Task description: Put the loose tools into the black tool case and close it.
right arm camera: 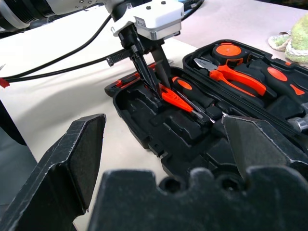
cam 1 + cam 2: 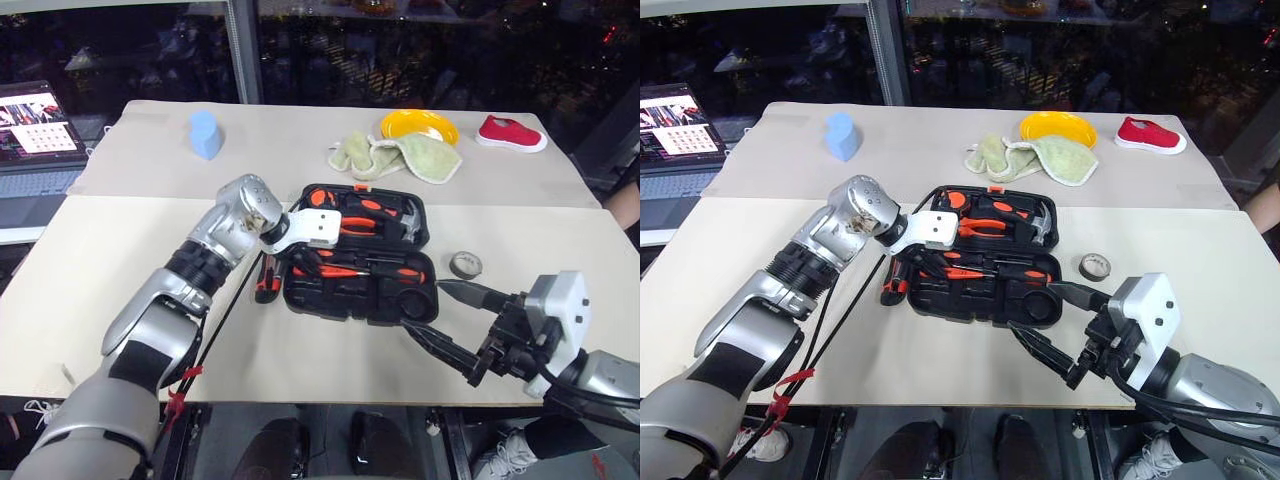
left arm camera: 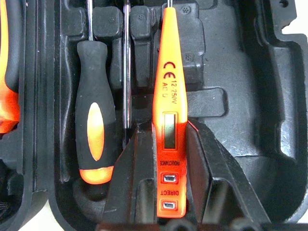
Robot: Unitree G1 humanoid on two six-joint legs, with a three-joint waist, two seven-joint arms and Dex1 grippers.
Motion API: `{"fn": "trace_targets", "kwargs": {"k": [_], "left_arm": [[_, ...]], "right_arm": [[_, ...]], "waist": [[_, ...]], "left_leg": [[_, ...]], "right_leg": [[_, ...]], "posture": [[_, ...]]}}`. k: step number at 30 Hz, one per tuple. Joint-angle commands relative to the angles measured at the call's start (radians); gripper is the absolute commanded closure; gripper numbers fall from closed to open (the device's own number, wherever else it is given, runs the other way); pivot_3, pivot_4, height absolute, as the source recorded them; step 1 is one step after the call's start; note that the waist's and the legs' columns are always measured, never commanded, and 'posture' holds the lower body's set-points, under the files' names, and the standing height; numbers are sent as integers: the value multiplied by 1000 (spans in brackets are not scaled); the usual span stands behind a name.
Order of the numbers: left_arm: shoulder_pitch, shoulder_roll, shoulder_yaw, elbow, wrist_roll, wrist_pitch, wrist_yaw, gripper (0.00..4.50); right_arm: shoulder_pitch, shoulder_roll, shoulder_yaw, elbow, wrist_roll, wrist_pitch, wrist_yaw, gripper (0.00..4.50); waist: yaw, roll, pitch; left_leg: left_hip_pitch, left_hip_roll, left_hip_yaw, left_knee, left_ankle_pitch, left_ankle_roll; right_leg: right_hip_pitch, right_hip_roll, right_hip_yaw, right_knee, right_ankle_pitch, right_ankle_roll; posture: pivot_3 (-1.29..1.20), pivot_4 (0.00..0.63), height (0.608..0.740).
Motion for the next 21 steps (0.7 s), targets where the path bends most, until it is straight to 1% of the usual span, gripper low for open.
{"fn": "trace_targets", "kwargs": {"k": [1,9,16,21], "left_arm": [[-23,-27,6,-8,-8,39,-15,4088],[-53,-48,14,9,-7,56,-23,4088],[-128,-56,48,71,-27,55,-35,4088],[-153,-71,49,99,-32,48,-30,4088]], "right_arm": [[-5,12,0,-29,-7,-30,-17,0],[-5,22,12,-33,-17,-32,-31,0],[-4,23,10,-33,-12,-35,-41,0],[-5,27,14,-36,-16,-37,-49,0]], "waist": [[0,0,0],[2,0,0],[1,0,0],[0,0,0]], "left_leg": [[0,0,0,0,0,0],[-1,0,0,0,0,0],[-2,0,0,2,0,1],[-2,0,0,2,0,1]], "right_leg": [[0,0,0,0,0,0],[0,0,0,0,0,1],[-1,0,0,0,0,1],[-1,0,0,0,0,1]], "posture": [[0,150,740],[0,150,740],[0,150,740],[0,150,740]]}}
